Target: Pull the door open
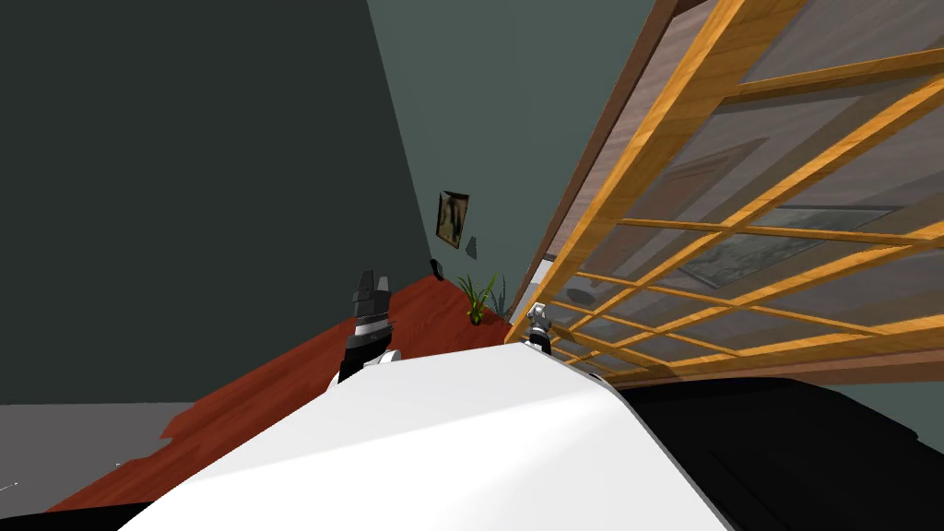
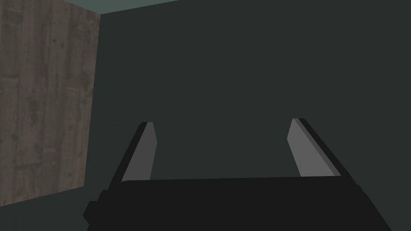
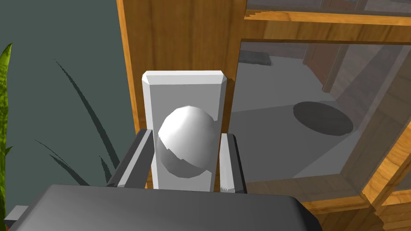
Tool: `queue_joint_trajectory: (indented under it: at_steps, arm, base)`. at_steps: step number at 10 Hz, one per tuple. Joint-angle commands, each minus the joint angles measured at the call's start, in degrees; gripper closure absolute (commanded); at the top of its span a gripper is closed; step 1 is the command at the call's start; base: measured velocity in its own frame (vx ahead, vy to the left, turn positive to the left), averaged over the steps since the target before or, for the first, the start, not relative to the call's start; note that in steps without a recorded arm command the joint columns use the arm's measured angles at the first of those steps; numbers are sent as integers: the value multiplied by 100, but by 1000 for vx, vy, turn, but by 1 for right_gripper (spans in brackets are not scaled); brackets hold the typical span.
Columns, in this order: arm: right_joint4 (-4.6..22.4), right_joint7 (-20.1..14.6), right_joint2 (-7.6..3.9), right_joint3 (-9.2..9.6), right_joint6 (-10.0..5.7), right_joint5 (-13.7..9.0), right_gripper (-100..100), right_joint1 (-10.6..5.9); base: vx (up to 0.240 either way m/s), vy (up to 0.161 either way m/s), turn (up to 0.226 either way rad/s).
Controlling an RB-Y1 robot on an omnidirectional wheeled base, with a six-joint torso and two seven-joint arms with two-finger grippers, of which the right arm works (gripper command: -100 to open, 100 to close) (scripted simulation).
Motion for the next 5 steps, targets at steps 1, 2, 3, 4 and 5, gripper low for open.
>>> queue_joint_trajectory:
  at_steps: [1,2,3,4,5]
  arm:
    - [-111,-117,-119,51,16,52,100,65]
    - [-121,-197,-151,100,23,93,100,91]
    - [-130,-271,-178,144,29,132,100,115]
    - [-140,-345,-203,187,36,172,100,139]
    - [-151,-427,-226,231,44,219,100,167]
  base:
    - [98,-90,68]
    - [115,-99,62]
    - [110,-133,64]
    - [124,-121,68]
    - [162,-96,57]
